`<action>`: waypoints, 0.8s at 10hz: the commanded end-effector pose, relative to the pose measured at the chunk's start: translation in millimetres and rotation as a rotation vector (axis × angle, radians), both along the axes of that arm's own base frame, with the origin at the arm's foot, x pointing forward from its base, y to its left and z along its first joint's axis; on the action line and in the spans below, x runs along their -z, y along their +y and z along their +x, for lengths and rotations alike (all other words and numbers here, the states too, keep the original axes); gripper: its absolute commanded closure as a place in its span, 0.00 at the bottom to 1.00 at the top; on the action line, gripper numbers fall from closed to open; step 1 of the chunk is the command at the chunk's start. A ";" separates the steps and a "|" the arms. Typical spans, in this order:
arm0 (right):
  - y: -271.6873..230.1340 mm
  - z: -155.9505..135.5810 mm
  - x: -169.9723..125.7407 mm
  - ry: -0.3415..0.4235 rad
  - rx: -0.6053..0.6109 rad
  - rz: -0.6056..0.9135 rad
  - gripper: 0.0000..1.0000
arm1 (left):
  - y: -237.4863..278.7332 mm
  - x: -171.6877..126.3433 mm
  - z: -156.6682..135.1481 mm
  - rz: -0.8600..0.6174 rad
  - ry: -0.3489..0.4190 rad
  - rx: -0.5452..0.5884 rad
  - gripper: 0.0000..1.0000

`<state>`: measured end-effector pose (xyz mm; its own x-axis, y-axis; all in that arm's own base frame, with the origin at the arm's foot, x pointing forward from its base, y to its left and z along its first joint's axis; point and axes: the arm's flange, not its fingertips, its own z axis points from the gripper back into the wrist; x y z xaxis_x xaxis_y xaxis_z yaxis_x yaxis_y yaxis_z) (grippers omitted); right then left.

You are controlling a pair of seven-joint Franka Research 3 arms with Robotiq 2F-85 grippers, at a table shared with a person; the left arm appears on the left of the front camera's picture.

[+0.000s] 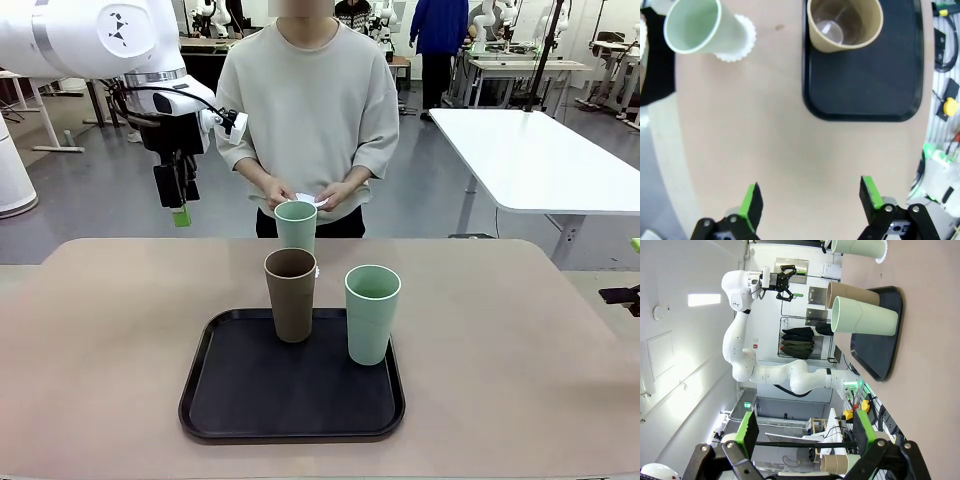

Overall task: Place coasters on the table and set cups on them.
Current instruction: Take one Reusable plastic cup from the Flat Tray and place it on a coaster set by the human.

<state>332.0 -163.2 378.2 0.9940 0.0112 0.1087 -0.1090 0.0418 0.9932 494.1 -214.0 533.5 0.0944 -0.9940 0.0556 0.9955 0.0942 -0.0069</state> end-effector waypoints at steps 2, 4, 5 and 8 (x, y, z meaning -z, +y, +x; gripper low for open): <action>-1.2 0.4 -1.2 -0.004 0.001 0.012 0.00 | 0.0 0.0 0.0 0.000 0.000 0.000 0.00; -1.2 0.4 -1.2 -0.004 0.001 0.012 0.00 | 19.5 -12.3 -18.8 -0.086 -0.117 -0.362 0.00; -1.2 0.4 -1.2 -0.004 0.001 0.012 0.00 | 41.9 -9.1 -38.3 -0.144 -0.137 -0.592 0.00; -1.2 0.4 -1.2 -0.004 0.001 0.012 0.00 | 71.9 -6.5 -79.5 -0.017 -0.063 -0.829 0.00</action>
